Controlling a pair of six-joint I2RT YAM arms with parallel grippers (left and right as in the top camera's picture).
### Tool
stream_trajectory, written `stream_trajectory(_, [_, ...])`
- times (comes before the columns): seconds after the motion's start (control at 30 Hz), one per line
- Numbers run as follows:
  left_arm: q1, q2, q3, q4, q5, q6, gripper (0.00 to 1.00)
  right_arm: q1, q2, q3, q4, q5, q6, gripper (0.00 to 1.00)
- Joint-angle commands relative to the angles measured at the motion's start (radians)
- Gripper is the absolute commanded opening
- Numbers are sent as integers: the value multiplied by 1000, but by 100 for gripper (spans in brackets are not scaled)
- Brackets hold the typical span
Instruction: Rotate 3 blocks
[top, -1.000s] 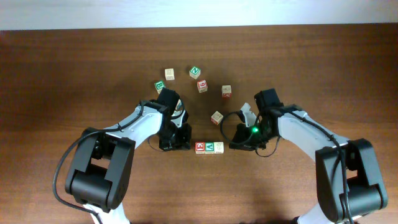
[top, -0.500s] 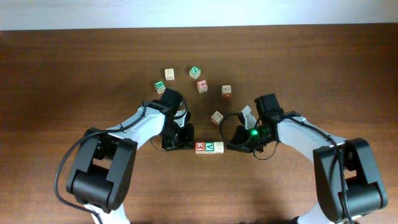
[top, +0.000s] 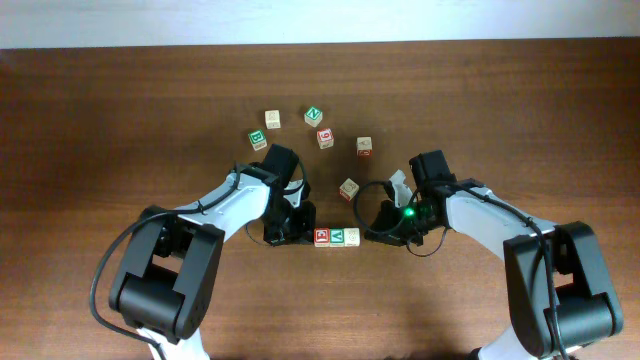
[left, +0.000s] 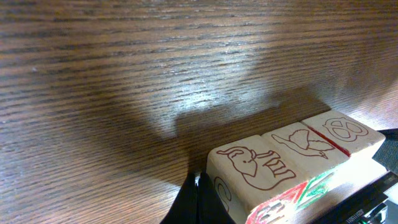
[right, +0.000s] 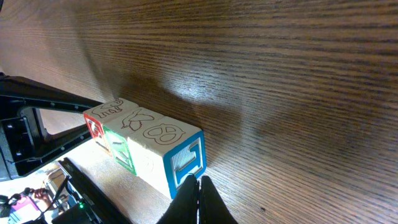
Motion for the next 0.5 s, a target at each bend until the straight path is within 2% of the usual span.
stream_trajectory(0.0, [-2,-6,-13,-2,11,-13,0,10,3,-9,6,4,6,4])
stream_trajectory(0.47, [-2,-6,-13,-1,8,-13,0,61,3,-9,33,4,6,4])
